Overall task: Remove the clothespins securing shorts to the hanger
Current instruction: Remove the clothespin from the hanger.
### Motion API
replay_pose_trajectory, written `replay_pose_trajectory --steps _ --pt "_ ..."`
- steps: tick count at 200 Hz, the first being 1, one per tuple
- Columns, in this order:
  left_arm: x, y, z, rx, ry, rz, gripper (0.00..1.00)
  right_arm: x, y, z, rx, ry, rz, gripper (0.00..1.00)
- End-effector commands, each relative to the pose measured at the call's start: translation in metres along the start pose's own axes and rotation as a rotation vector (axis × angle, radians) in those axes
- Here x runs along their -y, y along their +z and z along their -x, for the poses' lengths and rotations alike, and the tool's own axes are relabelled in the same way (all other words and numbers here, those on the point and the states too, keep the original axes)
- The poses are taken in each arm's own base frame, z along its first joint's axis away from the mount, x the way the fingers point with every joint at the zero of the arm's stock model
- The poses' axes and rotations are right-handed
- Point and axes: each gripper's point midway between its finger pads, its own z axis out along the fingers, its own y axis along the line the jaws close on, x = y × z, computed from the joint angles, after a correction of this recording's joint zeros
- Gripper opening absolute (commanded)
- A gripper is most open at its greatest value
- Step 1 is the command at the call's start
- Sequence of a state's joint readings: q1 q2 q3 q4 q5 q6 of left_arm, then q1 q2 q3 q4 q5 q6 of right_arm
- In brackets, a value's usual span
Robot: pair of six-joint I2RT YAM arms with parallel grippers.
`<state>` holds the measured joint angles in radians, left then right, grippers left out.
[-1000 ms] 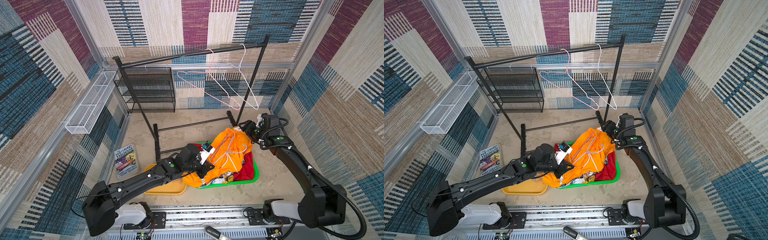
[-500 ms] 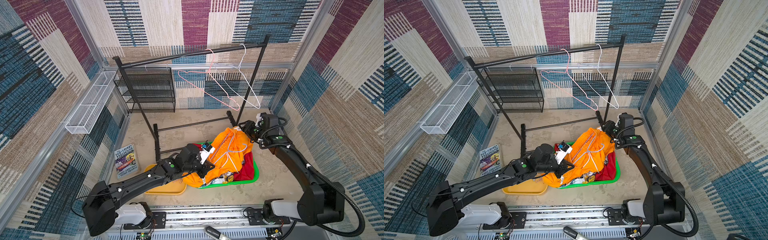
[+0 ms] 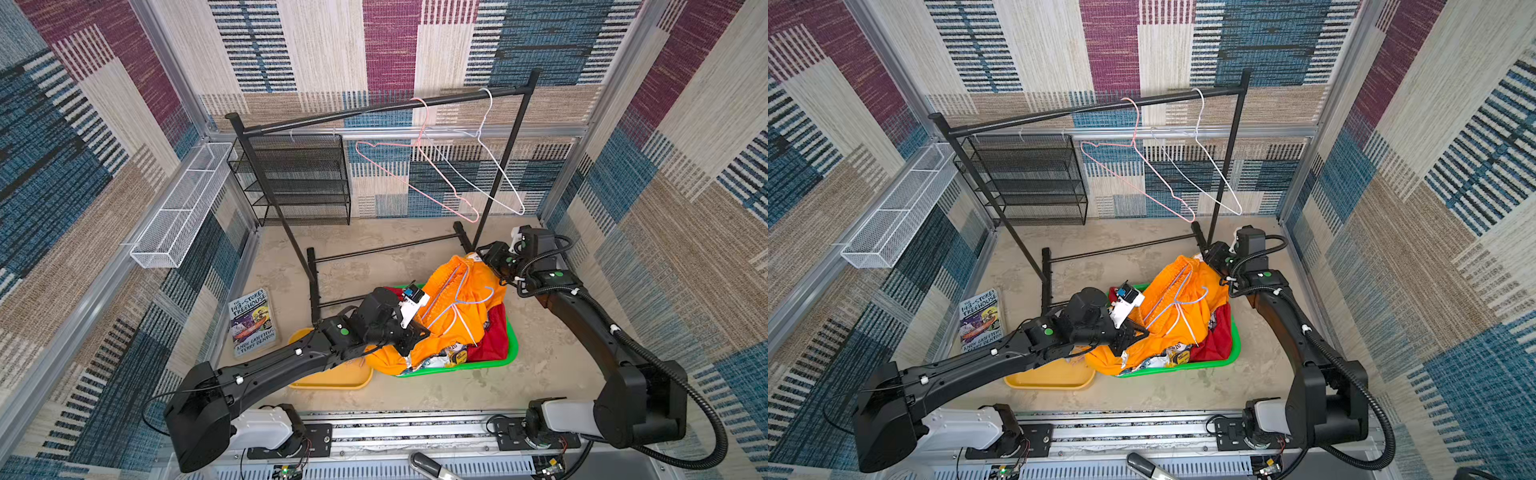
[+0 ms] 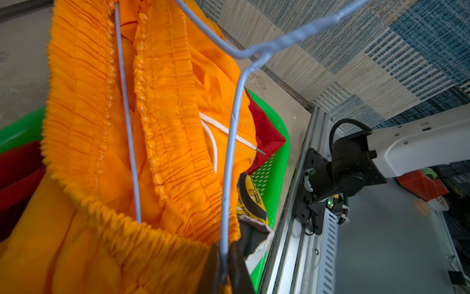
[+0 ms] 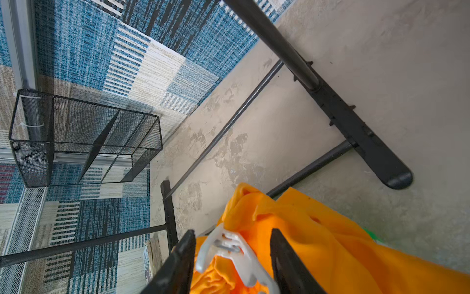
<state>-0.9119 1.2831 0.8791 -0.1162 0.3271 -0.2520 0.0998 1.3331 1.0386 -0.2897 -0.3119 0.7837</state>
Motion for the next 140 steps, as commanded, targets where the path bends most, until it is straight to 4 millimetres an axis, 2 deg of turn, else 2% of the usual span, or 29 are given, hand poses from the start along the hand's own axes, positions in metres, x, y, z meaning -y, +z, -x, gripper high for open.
replay_pose_trajectory --steps 1,94,140 --pt "0.007 -0.002 0.012 0.039 0.011 -0.033 0.00 -0.006 0.002 0.005 0.016 -0.018 0.023 0.51" --pt "0.008 -0.002 0.011 0.041 0.008 -0.037 0.00 -0.003 0.015 0.011 0.015 -0.025 -0.020 0.51" --pt "0.009 -0.002 0.010 0.041 0.006 -0.042 0.00 -0.003 0.017 0.015 0.032 -0.033 -0.041 0.44"
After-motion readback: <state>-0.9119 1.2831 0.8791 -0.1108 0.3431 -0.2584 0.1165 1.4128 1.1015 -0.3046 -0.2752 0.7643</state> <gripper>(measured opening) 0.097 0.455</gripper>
